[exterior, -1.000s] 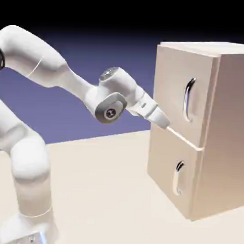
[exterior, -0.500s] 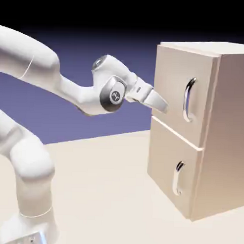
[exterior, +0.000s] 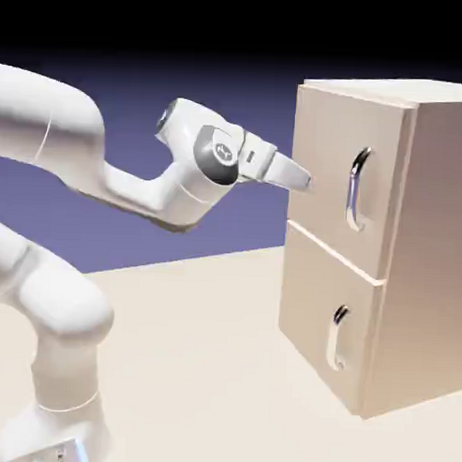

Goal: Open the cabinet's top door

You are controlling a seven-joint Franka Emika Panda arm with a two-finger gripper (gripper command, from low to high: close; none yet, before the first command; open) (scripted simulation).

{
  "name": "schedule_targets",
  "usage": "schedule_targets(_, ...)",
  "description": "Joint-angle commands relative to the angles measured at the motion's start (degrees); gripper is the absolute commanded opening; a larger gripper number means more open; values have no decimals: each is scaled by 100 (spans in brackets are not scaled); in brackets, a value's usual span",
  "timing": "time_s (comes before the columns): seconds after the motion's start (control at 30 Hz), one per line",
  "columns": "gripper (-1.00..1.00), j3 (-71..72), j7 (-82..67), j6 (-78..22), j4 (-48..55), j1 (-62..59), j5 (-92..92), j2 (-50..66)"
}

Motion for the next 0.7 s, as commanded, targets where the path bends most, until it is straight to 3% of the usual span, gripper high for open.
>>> schedule_targets(0.0,0,-86,184,-20,23,73,-250,-41)
schedule_targets(0.67,0,-1813,3857,-410,491,1533,-5233,-866)
